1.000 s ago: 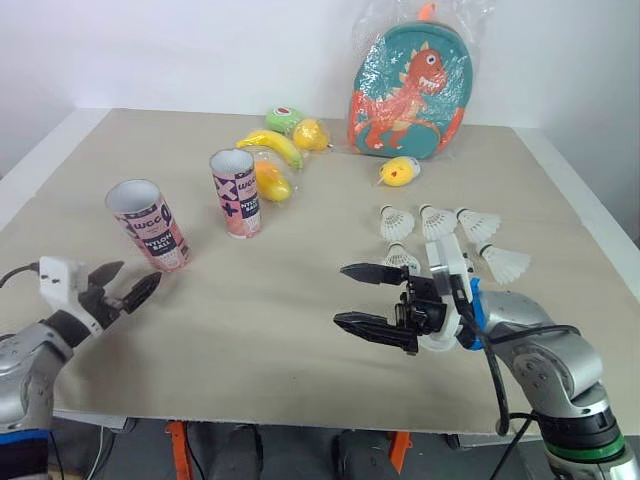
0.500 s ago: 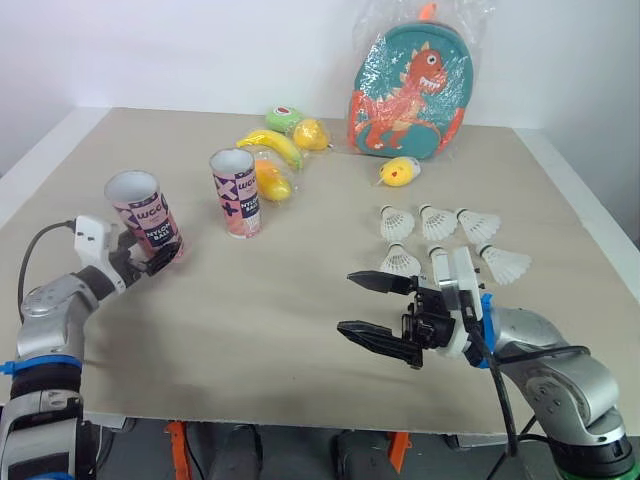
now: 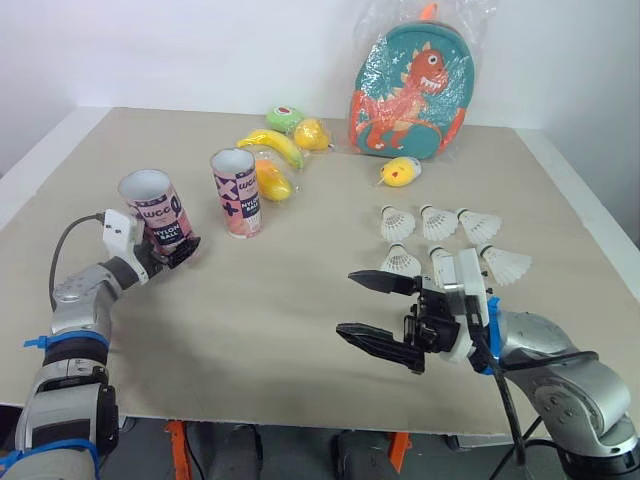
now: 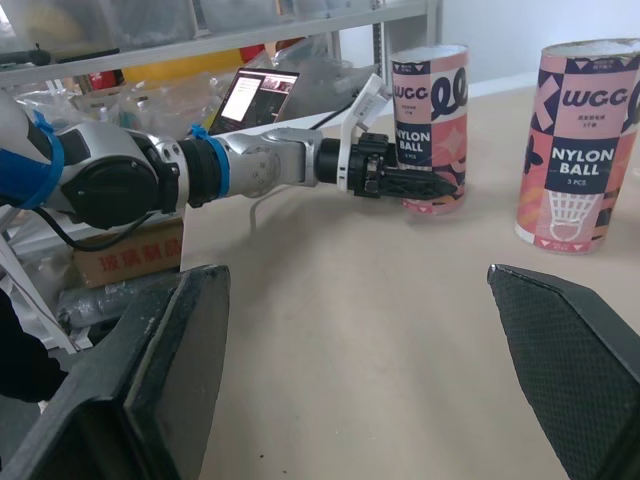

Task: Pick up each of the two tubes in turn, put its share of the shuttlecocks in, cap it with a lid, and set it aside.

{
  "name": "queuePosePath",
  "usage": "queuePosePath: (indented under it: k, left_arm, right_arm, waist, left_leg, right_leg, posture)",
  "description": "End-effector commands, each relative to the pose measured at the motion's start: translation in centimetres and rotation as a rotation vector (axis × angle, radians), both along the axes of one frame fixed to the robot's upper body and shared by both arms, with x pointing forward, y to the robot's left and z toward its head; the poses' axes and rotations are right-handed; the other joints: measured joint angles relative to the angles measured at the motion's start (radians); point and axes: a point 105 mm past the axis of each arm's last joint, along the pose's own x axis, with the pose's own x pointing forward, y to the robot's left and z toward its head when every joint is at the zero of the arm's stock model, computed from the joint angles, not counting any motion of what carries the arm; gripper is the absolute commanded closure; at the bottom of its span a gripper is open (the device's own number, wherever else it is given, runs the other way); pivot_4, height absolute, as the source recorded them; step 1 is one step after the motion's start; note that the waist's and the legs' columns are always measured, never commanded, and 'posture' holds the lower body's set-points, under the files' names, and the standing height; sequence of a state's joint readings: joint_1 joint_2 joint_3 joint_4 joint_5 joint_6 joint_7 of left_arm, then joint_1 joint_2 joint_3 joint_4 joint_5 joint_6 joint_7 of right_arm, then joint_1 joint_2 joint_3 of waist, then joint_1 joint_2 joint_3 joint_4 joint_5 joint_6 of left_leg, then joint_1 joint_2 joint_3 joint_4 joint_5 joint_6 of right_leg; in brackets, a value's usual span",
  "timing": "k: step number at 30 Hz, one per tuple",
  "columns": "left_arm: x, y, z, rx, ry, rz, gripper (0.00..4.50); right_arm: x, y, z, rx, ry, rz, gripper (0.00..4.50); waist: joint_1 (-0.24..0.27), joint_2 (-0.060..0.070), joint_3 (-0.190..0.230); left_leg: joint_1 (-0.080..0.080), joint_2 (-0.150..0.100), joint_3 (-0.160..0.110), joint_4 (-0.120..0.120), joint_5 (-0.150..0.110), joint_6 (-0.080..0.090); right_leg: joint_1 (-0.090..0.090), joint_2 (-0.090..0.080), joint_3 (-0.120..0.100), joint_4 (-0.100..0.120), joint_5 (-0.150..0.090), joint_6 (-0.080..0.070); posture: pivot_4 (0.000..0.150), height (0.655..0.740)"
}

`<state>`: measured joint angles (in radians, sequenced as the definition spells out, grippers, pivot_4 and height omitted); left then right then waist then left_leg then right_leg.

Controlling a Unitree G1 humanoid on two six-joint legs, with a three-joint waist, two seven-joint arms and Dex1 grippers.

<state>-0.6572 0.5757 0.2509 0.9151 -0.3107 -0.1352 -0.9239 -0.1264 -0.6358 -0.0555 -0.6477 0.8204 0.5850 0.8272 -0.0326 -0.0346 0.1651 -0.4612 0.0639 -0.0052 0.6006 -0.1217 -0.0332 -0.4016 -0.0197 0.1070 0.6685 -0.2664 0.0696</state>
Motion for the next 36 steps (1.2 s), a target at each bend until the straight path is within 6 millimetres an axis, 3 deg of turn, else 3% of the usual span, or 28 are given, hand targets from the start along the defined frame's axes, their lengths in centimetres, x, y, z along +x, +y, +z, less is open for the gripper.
queuePosePath:
  k: [1, 13, 16, 18, 20, 26, 29, 36]
  left_arm:
    - [0.1, 0.1, 1.2, 0.000, -0.052, 0.003, 1.08]
    - [-1.2, -0.3, 1.4, 0.057, -0.071, -0.065, 1.08]
    - [-3.6, -2.3, 2.1, 0.186, -0.080, -0.264, 1.08]
    - [-5.4, -3.1, 1.9, 0.272, -0.062, -0.366, 1.08]
    - [-6.9, -4.2, 2.2, 0.253, -0.011, -0.464, 1.08]
    - [-10.4, -7.4, -0.6, 0.495, 0.187, -0.773, 1.08]
    - [-10.9, -8.8, -0.3, 0.498, 0.237, -0.859, 1.08]
    - [-11.2, -9.0, -1.1, 0.682, 0.335, -0.992, 1.08]
  right_arm:
    - [-0.6, -0.1, 1.3, 0.010, -0.058, 0.006, 0.00]
    - [0.2, -0.1, 1.2, -0.005, -0.046, -0.001, 0.00]
    - [0.5, -0.6, -0.3, -0.050, -0.011, -0.077, 0.00]
    - [-0.4, -0.6, -1.4, -0.090, 0.003, -0.072, 0.00]
    - [-0.8, -0.6, -1.7, -0.077, 0.025, -0.089, 0.00]
    - [1.7, -1.4, -1.9, -0.061, 0.008, -0.321, 0.00]
    - [2.2, -1.0, -2.7, -0.073, 0.021, -0.389, 0.00]
    - [6.4, -2.4, -5.1, -0.149, 0.031, -0.619, 0.00]
  waist:
    - [0.000, 0.000, 0.000]
    - [0.000, 0.000, 0.000]
    - [-0.001, -0.001, -0.001]
    - [-0.001, -0.001, -0.001]
    - [-0.001, -0.001, -0.001]
    - [-0.004, 0.000, -0.001]
    - [-0.004, 0.000, -0.002]
    - [-0.004, 0.003, -0.006]
  left_leg:
    - [0.000, 0.000, 0.000, 0.000, 0.000, 0.000]
    - [0.000, 0.000, 0.000, 0.000, 0.000, 0.000]
    - [0.000, 0.000, 0.000, 0.000, 0.000, 0.000]
    - [0.000, 0.000, 0.000, -0.001, 0.000, 0.000]
    - [0.000, 0.000, 0.000, -0.002, 0.000, 0.000]
    - [0.001, 0.001, 0.001, -0.001, 0.002, 0.001]
    - [0.002, 0.001, 0.002, -0.001, 0.002, 0.001]
    - [0.002, 0.000, 0.005, 0.000, 0.003, 0.003]
  right_leg:
    - [0.000, 0.000, 0.000, 0.000, 0.000, 0.000]
    - [0.000, 0.000, 0.000, 0.000, 0.000, 0.000]
    - [0.000, 0.000, 0.000, 0.000, 0.000, 0.000]
    - [0.000, -0.001, 0.000, 0.000, -0.001, -0.001]
    - [-0.001, -0.001, 0.000, 0.000, -0.002, -0.002]
    - [-0.001, -0.001, 0.000, 0.002, -0.002, -0.004]
    - [-0.003, -0.003, -0.001, 0.001, -0.002, -0.004]
    - [-0.003, -0.005, 0.000, -0.001, -0.001, -0.006]
  posture:
    - [0.150, 0.7302]
    - [0.150, 0.7302]
    - [0.150, 0.7302]
    - [0.150, 0.7302]
    - [0.150, 0.7302]
    - [0.150, 0.7302]
    - [0.150, 0.7302]
    - [0.150, 0.7302]
